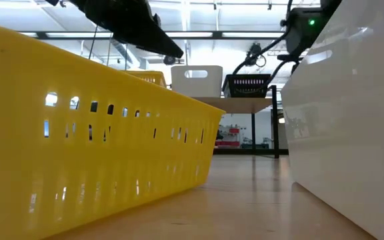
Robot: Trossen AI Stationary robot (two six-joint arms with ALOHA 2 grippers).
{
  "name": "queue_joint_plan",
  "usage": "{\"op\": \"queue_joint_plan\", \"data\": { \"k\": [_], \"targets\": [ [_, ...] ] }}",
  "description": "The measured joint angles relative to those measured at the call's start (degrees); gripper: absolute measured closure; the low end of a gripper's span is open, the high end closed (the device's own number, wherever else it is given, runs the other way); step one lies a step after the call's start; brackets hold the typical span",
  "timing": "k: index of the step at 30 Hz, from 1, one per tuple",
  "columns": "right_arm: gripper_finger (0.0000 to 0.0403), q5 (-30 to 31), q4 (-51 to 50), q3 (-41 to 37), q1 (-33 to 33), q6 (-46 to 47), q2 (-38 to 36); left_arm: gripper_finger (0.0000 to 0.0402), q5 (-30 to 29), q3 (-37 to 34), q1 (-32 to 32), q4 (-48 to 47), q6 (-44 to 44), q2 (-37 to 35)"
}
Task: Stack baskets on shelf by color
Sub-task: Stack the black basket on the black basket on the shelf
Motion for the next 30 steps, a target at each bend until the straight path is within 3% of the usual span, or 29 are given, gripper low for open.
{"op": "queue_joint_plan", "data": {
  "k": [11, 15, 20, 25, 30],
  "targets": [
    [0.0221, 0.0, 2.9, -4.2, -7.7, -3.1, 0.0, 0.0285, 0.1, 0.0, -1.8, -0.3, -0.4, 0.0],
    [0.0224, -5.3, 10.1, -5.9, -7.9, -5.9, 0.0, 0.0285, 0.1, 0.0, -1.7, -0.9, -1.6, 0.0],
    [0.0229, -13.4, 14.1, -6.2, -6.0, -6.0, 0.0, 0.0285, 0.1, 0.0, -1.7, -1.4, -1.9, 0.0],
    [0.0229, -19.4, 11.9, -6.2, -2.0, -2.5, 0.0, 0.0285, 0.1, 0.0, -1.7, -1.8, -2.9, 0.0],
    [0.0229, -21.1, 8.9, -6.1, 2.9, 0.2, 0.0, 0.0285, 0.1, 0.0, -1.7, -1.8, -2.9, 0.0]
  ]
}}
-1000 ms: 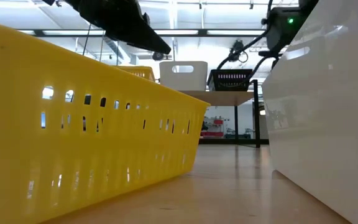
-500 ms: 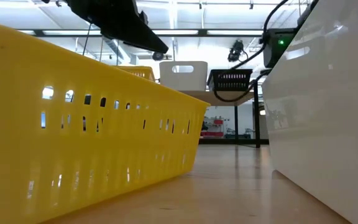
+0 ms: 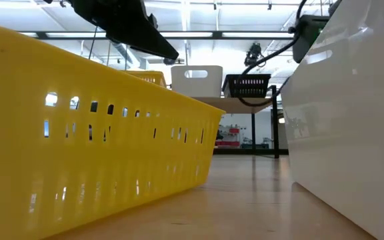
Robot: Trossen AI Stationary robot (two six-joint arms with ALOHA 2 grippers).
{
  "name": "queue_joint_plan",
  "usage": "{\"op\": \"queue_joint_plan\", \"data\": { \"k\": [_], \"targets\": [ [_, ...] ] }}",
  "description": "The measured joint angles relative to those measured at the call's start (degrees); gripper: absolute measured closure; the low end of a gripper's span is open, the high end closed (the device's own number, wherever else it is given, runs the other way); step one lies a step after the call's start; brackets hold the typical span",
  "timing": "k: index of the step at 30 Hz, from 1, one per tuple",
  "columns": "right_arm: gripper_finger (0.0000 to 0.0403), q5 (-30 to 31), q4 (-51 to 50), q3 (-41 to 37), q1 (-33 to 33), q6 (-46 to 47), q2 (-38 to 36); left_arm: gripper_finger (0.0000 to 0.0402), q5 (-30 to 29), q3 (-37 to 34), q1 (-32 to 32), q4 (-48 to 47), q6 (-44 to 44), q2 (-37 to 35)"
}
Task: Stack baskets on shelf by color
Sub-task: Stack the black basket on the black basket on the shelf
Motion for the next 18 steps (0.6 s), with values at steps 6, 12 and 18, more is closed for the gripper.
{"op": "queue_joint_plan", "data": {
  "k": [6, 12, 18],
  "targets": [
    [0.0229, 3.3, -6.3, 2.8, 4.9, -1.0, 0.0, 0.0285, 0.0, 0.0, 0.0, 0.0, 0.0, 0.0],
    [0.0229, 11.3, -8.1, 8.2, 7.1, -5.1, 0.0, 0.0285, 0.0, 0.0, 0.1, 0.0, 0.0, 0.0],
    [0.0229, 12.6, -8.2, 9.3, 6.9, -6.7, 0.1, 0.0285, 0.0, 0.0, 0.0, 0.0, 0.0, 0.0]
  ]
}}
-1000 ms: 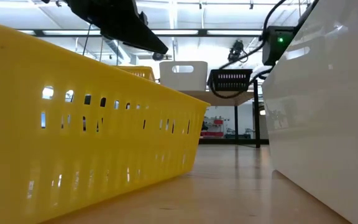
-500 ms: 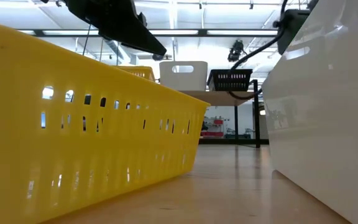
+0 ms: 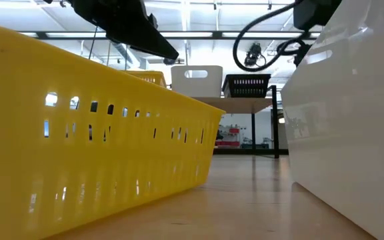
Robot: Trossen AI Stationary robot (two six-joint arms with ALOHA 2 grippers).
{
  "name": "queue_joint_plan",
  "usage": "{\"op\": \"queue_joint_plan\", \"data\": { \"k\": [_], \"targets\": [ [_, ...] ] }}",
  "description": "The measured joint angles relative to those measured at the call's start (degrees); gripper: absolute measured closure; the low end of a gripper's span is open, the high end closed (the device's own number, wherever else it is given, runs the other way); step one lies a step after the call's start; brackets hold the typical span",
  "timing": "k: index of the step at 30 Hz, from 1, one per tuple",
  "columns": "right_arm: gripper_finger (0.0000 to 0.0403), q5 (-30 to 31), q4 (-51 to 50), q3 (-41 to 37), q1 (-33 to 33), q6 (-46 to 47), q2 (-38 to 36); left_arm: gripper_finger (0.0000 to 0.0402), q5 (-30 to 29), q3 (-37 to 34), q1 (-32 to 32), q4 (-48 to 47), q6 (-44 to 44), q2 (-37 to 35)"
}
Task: Stack baskets on shelf by color
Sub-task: Stack the black basket on the black basket on the shelf
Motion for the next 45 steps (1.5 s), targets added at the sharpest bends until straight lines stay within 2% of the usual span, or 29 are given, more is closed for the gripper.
{"op": "queue_joint_plan", "data": {
  "k": [7, 17, 24, 29, 31, 33, 36, 40, 45],
  "targets": [
    [0.0229, -2.1, 0.4, -1.9, 0.3, 0.1, 0.2, 0.0285, 0.0, 0.0, -0.2, -0.3, 0.0, 0.0],
    [0.0237, -1.9, 9.1, -7.8, 0.5, -1.8, 0.2, 0.0285, 0.0, 0.0, -0.2, -0.3, -0.3, 0.0],
    [0.0285, -2.5, 12.8, -11.7, 0.4, -2.6, 0.2, 0.0285, 0.0, 0.0, -0.2, -0.2, -0.5, 0.0],
    [0.0348, -2.1, 12.8, -11.6, 0.8, -3.2, 0.2, 0.0285, 0.0, 0.0, -0.2, -0.2, -1.2, 0.0],
    [0.0381, -2.3, 12.6, -10.9, 1.0, -4.3, 0.2, 0.0285, 0.0, 0.0, -0.2, -0.2, -1.3, 0.0],
    [0.0394, -3.3, 12.3, -9.9, 1.3, -5.3, 0.2, 0.0285, 0.0, 0.0, -0.2, -0.2, -1.4, 0.0],
    [0.0389, -5.4, 10.2, -6.8, 2.4, -5.5, 0.3, 0.0285, 0.0, 0.0, -0.2, -0.2, -1.5, 0.0],
    [0.0397, -6.3, 2.5, -0.1, 4.7, -5.2, 0.3, 0.0285, 0.0, 0.0, -0.2, -0.2, -1.5, 0.0],
    [0.0397, -1.7, -5.6, 11.7, 7.6, -6.5, 0.3, 0.0285, 0.0, 0.0, -0.2, -0.2, -1.5, 0.0]
  ]
}}
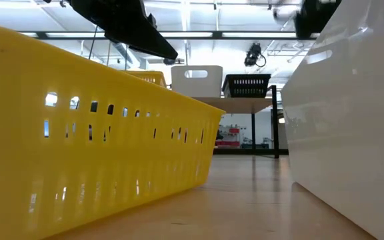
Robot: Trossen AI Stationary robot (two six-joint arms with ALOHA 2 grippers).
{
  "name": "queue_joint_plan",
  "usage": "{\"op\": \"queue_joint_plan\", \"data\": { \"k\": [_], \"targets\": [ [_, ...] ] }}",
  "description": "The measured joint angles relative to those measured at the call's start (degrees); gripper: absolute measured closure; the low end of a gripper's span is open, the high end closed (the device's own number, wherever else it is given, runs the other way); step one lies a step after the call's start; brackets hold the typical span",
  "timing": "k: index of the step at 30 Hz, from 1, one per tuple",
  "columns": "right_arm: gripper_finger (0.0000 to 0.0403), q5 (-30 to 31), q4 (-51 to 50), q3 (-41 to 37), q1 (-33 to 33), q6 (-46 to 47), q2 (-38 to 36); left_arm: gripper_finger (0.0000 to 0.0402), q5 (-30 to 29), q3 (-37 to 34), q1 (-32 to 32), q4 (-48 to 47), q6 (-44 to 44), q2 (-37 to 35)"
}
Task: Stack baskets on shelf by color
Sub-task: Stack the black basket on the black basket on the shelf
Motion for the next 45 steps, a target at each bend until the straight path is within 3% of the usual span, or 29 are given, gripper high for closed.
{"op": "queue_joint_plan", "data": {
  "k": [6, 10, 18, 24, 33, 37, 45],
  "targets": [
    [0.0399, 9.7, -6.4, 14.5, 2.0, -10.4, 0.0, 0.0285, 0.0, 0.0, 0.0, 0.0, 0.0, 0.0],
    [0.04, 12.6, -9.0, 21.8, 1.9, -20.6, 0.0, 0.0285, 0.0, 0.0, 0.0, 0.1, 0.0, 0.0],
    [0.04, 15.2, -10.2, 27.8, -6.1, -37.1, 0.0, 0.0285, -0.1, 0.0, -0.3, 3.3, -0.8, 0.0],
    [0.0399, 10.9, -7.3, 27.7, -16.8, -48.8, 0.0, 0.0285, -1.2, 0.0, 0.0, 9.0, 0.6, 0.0],
    [0.0398, -1.7, 2.6, 27.7, -32.1, -62.2, 1.8, 0.0285, -2.0, 0.0, 4.6, 17.0, 4.8, -0.1],
    [0.0398, -4.7, 2.5, 27.7, -36.2, -64.9, 4.3, 0.0285, -2.2, 0.1, 6.7, 16.3, 5.0, -1.2],
    [0.0397, -6.0, 0.5, 27.7, -40.5, -69.5, 8.9, 0.0285, -2.8, 1.7, 10.2, 2.3, 2.5, -7.6]
  ]
}}
